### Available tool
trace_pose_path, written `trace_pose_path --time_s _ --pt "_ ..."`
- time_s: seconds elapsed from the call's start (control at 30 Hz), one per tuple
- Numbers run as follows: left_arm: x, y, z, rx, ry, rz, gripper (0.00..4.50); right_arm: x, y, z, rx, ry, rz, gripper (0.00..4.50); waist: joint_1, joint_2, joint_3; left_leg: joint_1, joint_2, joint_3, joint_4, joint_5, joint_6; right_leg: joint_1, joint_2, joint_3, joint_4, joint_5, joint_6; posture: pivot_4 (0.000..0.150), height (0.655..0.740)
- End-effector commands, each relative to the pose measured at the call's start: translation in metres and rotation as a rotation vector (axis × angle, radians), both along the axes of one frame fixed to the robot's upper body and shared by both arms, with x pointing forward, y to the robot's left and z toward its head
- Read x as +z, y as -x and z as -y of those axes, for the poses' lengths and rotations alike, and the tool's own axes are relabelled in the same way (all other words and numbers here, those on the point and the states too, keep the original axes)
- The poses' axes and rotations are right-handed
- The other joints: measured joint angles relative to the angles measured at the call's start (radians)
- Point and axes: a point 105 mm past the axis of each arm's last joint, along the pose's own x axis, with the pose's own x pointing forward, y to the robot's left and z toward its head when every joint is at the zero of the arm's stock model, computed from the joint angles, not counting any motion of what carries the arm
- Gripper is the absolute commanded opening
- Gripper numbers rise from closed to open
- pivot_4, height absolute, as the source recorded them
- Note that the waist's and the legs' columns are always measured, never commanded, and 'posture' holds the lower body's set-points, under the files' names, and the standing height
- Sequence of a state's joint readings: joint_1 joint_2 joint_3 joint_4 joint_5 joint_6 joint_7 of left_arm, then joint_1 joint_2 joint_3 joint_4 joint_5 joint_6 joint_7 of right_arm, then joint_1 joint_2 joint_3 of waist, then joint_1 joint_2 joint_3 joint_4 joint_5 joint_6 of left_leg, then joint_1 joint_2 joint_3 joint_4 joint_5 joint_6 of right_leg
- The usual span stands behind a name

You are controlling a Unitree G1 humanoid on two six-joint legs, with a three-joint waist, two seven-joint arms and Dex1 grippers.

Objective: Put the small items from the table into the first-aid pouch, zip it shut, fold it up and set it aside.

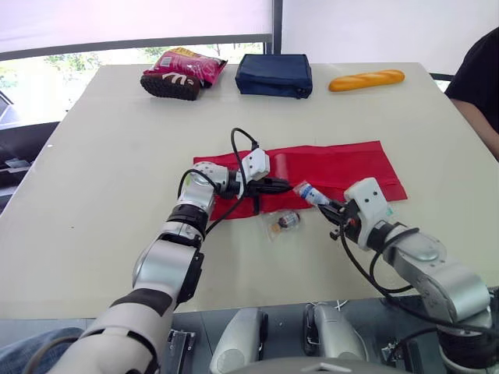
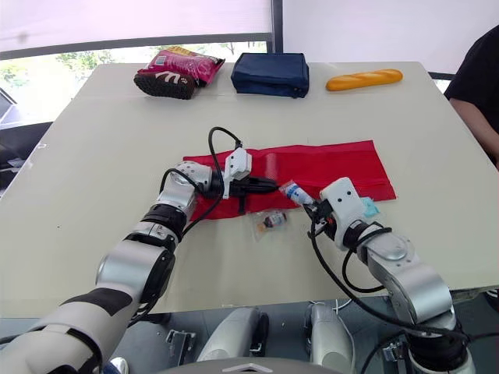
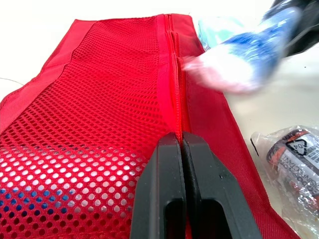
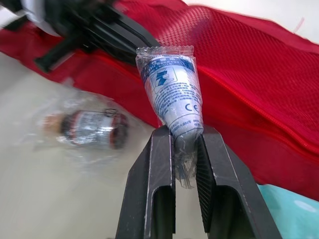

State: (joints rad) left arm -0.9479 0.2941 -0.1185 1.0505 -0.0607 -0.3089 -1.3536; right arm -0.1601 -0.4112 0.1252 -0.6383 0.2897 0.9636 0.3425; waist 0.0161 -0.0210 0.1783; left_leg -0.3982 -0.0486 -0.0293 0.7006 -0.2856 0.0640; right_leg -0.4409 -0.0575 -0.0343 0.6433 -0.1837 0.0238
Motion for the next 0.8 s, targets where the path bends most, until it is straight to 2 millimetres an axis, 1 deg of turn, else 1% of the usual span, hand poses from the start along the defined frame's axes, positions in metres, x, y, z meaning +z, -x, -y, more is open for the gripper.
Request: trace_pose_path --time_s 0.03,0.27,0.4,0.57,0.67,0.8 --pt "0.013 -0.002 0.005 -0.018 0.017 0.038 0.0 -0.003 -0.009 0.004 -0.057 0.03 -0.004 0.05 -0.002 0.0 0.0 0.0 0.0 0.0 0.0 0.0 0.0 0.0 0.0 0.001 0.0 0.0 0.0 0.15 0.7397" --pt "0.014 0.001 0.009 -0.035 0.023 0.036 0.0 0.005 -0.036 -0.008 -0.116 -0.007 0.068 0.05 -0.003 0.0 0.0 0.0 0.0 0.0 0.0 0.0 0.0 0.0 0.001 0.0 0.001 0.0 0.001 0.15 0.7397" --pt "0.014 0.003 0.01 -0.048 0.023 0.033 0.0 0.003 -0.047 -0.017 -0.128 -0.005 0.085 0.05 -0.003 0.0 0.0 0.0 0.0 0.001 0.0 0.0 0.0 -0.001 0.001 0.002 0.001 0.0 0.001 0.15 0.7397" --pt "0.014 0.004 0.013 -0.056 0.026 0.032 0.0 0.008 -0.066 -0.025 -0.182 -0.029 0.146 0.05 -0.003 0.0 0.0 0.0 0.0 0.002 0.0 0.0 0.0 -0.002 0.001 0.003 0.002 0.0 0.0 0.15 0.7397" --pt "0.014 0.004 0.014 -0.057 0.028 0.031 0.0 0.008 -0.073 -0.033 -0.174 -0.042 0.156 0.05 -0.004 0.0 0.0 0.0 0.0 0.002 0.0 0.0 0.0 -0.002 0.001 0.003 0.002 0.0 0.0 0.15 0.7397" --pt "0.014 0.004 0.013 -0.058 0.028 0.032 0.0 0.01 -0.079 -0.049 -0.142 -0.065 0.168 0.05 -0.008 0.0 0.0 0.0 0.0 0.003 0.0 0.0 0.0 -0.002 0.001 0.004 0.002 0.001 0.0 0.15 0.7397"
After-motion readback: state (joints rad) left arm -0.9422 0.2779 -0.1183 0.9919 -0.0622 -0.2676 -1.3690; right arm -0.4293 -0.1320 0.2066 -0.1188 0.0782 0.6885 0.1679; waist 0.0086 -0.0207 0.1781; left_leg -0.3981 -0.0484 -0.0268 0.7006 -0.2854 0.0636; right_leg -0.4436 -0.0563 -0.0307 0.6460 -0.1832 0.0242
